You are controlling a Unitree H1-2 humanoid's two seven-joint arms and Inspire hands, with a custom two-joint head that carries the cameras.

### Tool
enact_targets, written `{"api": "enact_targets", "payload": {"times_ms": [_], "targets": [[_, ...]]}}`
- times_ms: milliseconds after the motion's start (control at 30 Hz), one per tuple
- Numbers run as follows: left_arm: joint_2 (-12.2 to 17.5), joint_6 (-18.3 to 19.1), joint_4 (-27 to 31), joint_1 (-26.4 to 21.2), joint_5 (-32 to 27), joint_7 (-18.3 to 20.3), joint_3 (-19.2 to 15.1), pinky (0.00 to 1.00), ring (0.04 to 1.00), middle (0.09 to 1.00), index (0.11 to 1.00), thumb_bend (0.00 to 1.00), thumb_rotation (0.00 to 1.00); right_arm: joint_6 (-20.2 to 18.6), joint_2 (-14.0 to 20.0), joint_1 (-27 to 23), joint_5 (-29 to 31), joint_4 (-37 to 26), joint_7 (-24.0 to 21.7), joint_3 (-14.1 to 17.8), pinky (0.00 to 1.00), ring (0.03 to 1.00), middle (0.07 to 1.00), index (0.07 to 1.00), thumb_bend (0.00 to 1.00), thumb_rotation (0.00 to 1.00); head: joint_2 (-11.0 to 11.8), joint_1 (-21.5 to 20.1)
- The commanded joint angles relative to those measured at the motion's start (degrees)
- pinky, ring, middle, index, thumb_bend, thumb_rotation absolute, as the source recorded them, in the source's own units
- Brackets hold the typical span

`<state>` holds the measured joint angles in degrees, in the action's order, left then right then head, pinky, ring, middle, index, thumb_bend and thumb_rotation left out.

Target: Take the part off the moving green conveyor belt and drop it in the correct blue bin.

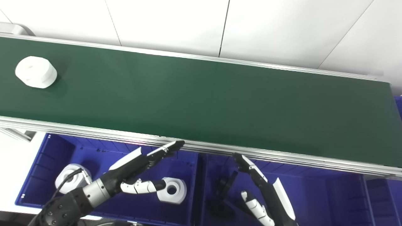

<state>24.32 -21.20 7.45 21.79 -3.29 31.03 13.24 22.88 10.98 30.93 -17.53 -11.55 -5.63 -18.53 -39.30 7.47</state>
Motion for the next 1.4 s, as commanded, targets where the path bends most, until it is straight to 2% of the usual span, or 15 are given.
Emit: {"api": "enact_targets", "payload": {"times_ms": [0,33,67,200,400,1033,1133,1300,1367], "targets": [[-0.14,-3.8,0.05,0.48,0.83,-1.03,0.06,0.95,0.997,1.0,1.0,0.42,0.65,3.97,0.4,0.96,-0.48,0.01,2.06,-0.47,0.79,0.865,0.899,0.882,0.55,1.0,0.01,0.04],[-0.24,-4.11,-0.23,0.47,1.33,-1.26,0.11,0.94,0.996,1.0,0.999,0.43,0.63,4.0,0.66,0.88,-0.66,0.6,2.73,-0.96,0.78,0.859,0.895,0.878,0.55,1.0,1.79,0.13],[-0.32,-4.44,-0.54,0.4,1.81,-1.43,0.19,0.94,0.996,1.0,0.999,0.43,0.62,4.02,0.96,0.76,-0.6,1.24,3.4,-1.51,0.77,0.858,0.894,0.877,0.55,1.0,2.49,0.29],[-0.54,-5.32,-1.73,-0.13,2.42,-1.79,0.48,0.92,0.989,1.0,0.988,0.44,0.6,4.04,2.17,-0.08,-0.03,3.2,6.12,-3.8,0.77,0.855,0.887,0.873,0.55,0.97,3.79,-0.41],[-0.48,-5.39,-2.41,-0.87,1.7,-1.73,0.69,0.88,0.964,0.99,0.969,0.45,0.52,4.03,3.15,-0.62,0.12,3.84,8.34,-5.67,0.75,0.844,0.88,0.863,0.54,0.93,3.57,-1.21],[-0.21,-5.28,-0.3,-1.57,1.09,-1.85,0.49,0.89,0.971,0.994,0.97,0.46,0.5,4.03,3.94,-0.88,-0.19,3.92,10.56,-7.27,0.75,0.847,0.882,0.864,0.53,0.9,2.93,-0.98],[-0.53,-5.65,1.95,-1.85,0.44,-2.38,-0.34,0.89,0.963,0.987,0.961,0.46,0.5,4.03,3.83,-0.95,-0.27,3.93,10.67,-7.22,0.75,0.844,0.88,0.861,0.54,0.91,2.88,-0.95],[-1.08,-5.69,7.89,-2.95,1.58,-4.12,-2.65,0.86,0.929,0.959,0.937,0.42,0.43,4.0,3.64,-1.04,-0.28,4.14,10.74,-7.15,0.75,0.845,0.88,0.863,0.53,0.91,3.04,-0.93],[-1.56,-5.71,10.66,-3.78,2.72,-5.55,-4.07,0.82,0.892,0.93,0.913,0.42,0.48,4.0,3.73,-1.14,-0.42,4.28,11.05,-7.28,0.75,0.845,0.879,0.862,0.54,0.91,3.04,-0.93]]}}
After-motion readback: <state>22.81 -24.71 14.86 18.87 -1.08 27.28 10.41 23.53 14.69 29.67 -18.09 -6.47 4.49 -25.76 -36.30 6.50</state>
